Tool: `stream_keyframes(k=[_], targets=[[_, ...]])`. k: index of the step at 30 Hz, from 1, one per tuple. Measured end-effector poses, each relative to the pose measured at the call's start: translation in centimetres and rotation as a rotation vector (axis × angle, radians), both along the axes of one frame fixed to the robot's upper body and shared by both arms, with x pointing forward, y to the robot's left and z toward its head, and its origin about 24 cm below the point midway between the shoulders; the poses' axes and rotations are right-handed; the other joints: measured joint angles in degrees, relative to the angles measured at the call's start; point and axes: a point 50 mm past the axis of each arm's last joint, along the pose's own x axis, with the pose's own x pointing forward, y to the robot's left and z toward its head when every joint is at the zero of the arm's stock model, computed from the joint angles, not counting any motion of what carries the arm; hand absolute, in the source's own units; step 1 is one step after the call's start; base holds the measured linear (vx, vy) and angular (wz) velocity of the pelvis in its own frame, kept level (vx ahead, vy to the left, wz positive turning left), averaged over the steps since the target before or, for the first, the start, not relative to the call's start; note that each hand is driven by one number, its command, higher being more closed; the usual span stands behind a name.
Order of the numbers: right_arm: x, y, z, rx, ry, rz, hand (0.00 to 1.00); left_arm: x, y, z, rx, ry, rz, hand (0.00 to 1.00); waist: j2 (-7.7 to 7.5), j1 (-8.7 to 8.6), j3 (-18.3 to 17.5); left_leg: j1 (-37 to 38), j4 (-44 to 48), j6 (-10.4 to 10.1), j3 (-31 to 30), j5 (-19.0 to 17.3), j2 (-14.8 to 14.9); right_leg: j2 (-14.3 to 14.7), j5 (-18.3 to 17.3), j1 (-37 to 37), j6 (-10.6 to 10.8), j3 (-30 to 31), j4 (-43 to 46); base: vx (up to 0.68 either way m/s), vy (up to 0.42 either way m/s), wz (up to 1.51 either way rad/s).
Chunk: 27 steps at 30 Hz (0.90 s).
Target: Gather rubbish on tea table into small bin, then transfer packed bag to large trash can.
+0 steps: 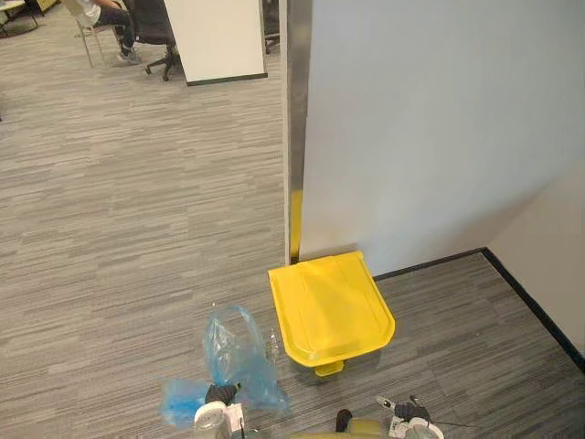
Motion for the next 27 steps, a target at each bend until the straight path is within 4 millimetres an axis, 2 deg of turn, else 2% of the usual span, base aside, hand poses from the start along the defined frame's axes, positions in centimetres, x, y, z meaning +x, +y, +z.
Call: stream_keyframes(k=[2,3,4,5,9,13,15,17,21,27], targets=[[0.1,0.3,0.0,0.002,-0.001,0.014,0.00,0.4,0.2,0.2,0.006,-0.010,-0.007,1.00,-1.07,1.01,0.3,0.1,1.4,-0.5,-0.2,-1.3,0.9,0.8,1.2,-2.4,-1.1,-0.8,-6.8,0.05,-0.019,0.13],[0.1,0.4,0.0,0.004,-0.003,0.012,0.00,0.7,0.1,0.2,0.003,-0.013,-0.010,1.00,-1.63,1.14,0.4,-0.2,3.1,-1.1,-0.7,-2.4,1.3,0.2,2.0,-2.7,-1.4,-1.3,-8.0,0.16,-0.071,0.29],[-0.1,0.5,-0.1,0.006,0.004,0.012,0.00,0.8,0.0,0.2,0.001,-0.012,-0.013,1.00,-1.91,1.17,0.2,-0.6,4.5,-1.7,-2.0,-3.5,1.4,-0.1,2.4,-0.5,-1.6,-1.4,-9.7,0.34,-0.171,0.53],[-0.2,1.4,-0.3,0.033,0.014,0.004,0.00,1.6,-0.1,0.5,0.003,-0.028,-0.025,1.00,-3.75,1.66,0.7,-2.0,8.4,-3.8,-3.9,-5.1,0.8,-0.8,4.9,3.1,-1.9,-0.1,-12.2,0.29,-0.147,0.51],[0.1,0.5,-0.1,0.008,0.006,-0.020,0.00,2.4,-2.1,0.6,-0.039,-0.052,-0.049,1.00,-1.70,1.29,2.1,-2.9,10.5,-4.1,-7.8,-5.2,2.3,-0.7,0.2,3.0,-4.2,-3.4,-6.6,0.22,-0.127,0.48],[-0.1,0.5,-0.1,0.008,0.010,-0.020,0.00,2.3,-2.6,0.6,-0.052,-0.049,-0.077,1.00,-1.22,1.28,2.0,-3.0,12.7,-4.2,-9.8,-5.3,4.3,-0.4,-1.8,4.8,-5.5,-5.9,-3.9,0.18,-0.079,0.38],[-0.1,0.5,-0.1,0.007,0.011,-0.017,0.00,2.3,-2.6,0.6,-0.053,-0.050,-0.077,1.00,-1.16,1.31,2.0,-3.6,14.7,-4.7,-10.7,-5.6,4.8,-0.6,-2.1,5.1,-5.5,-6.5,-2.4,0.05,-0.012,0.42],[-0.1,0.5,-0.2,0.006,0.013,-0.007,0.00,2.5,-2.7,0.6,-0.054,-0.053,-0.079,1.00,-1.31,1.25,2.0,-5.3,16.6,-5.3,-11.6,-6.1,4.6,-1.3,-3.0,5.0,-4.4,-6.7,-1.7,0.01,0.021,0.41],[-0.1,0.4,-0.1,0.002,0.012,-0.002,0.00,2.7,-2.3,0.7,-0.040,-0.058,-0.078,1.00,-1.28,1.30,2.0,-7.3,18.2,-5.3,-12.6,-7.7,4.2,-2.1,-4.9,4.8,-2.8,-6.9,-2.1,-0.04,0.023,0.21],[-0.6,0.3,-0.1,-0.001,0.006,-0.014,0.00,2.4,-2.2,0.6,-0.026,-0.048,-0.082,1.00,-1.17,1.18,1.0,-7.7,18.3,-5.2,-12.6,-8.0,4.0,-2.1,-5.0,4.9,-2.6,-7.0,-2.8,-0.08,0.010,0.03]])
